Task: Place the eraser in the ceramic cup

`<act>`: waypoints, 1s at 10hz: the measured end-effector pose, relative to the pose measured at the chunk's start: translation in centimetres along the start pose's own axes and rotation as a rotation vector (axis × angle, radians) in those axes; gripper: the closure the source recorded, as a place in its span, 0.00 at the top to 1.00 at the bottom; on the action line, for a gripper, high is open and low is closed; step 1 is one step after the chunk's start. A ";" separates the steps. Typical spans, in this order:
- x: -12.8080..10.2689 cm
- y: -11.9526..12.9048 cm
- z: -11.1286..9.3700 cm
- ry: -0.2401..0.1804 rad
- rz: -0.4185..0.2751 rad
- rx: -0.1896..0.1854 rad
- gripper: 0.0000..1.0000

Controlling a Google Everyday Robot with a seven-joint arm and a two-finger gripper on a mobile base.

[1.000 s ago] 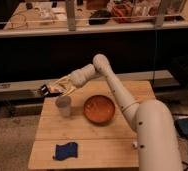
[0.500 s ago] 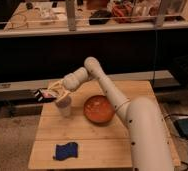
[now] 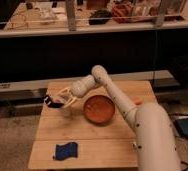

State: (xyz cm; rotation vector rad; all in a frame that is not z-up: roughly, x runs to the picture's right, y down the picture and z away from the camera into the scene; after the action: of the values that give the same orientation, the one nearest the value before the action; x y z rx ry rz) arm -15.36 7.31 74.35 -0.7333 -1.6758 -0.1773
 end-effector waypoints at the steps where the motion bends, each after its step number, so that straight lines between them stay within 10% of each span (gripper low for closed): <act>1: 0.4 0.0 -0.4 -0.001 0.009 0.011 0.00; 10: -0.2 -2.2 -3.0 0.025 0.004 0.040 0.00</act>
State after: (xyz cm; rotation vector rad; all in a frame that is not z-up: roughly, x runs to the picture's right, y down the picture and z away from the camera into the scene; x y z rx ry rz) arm -14.08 3.99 75.57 -0.7020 -1.6495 -0.1489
